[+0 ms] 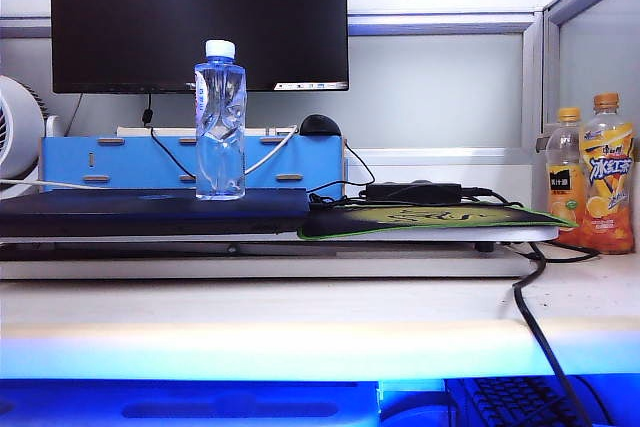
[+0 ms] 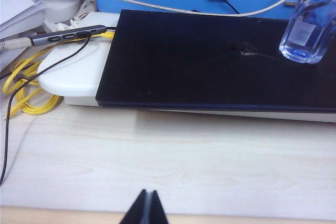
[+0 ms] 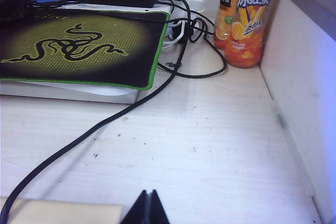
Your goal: Pick up the mineral water bottle and place it on the laptop.
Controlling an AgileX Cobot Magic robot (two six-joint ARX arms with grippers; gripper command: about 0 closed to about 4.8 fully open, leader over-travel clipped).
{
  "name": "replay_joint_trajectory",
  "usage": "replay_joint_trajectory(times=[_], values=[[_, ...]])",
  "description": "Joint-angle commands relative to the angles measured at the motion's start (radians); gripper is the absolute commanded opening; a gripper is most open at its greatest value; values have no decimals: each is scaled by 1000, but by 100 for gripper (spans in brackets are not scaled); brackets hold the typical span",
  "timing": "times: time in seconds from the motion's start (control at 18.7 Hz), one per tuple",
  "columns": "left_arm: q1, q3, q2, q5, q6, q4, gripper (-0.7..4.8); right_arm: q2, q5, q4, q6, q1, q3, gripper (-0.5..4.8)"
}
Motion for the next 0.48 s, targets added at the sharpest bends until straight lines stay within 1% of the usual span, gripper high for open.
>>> replay_joint_trajectory(times=[0.05, 0.16, 0.48], values=[[0, 0, -2, 1, 1, 0, -2, 0, -5, -2, 15, 0, -2, 18], [0, 0, -2, 1, 1, 0, -2, 0, -4, -2, 60, 0, -2, 18], [0, 0, -2, 1, 1, 1, -2, 1, -1, 2, 61, 0, -2, 19]])
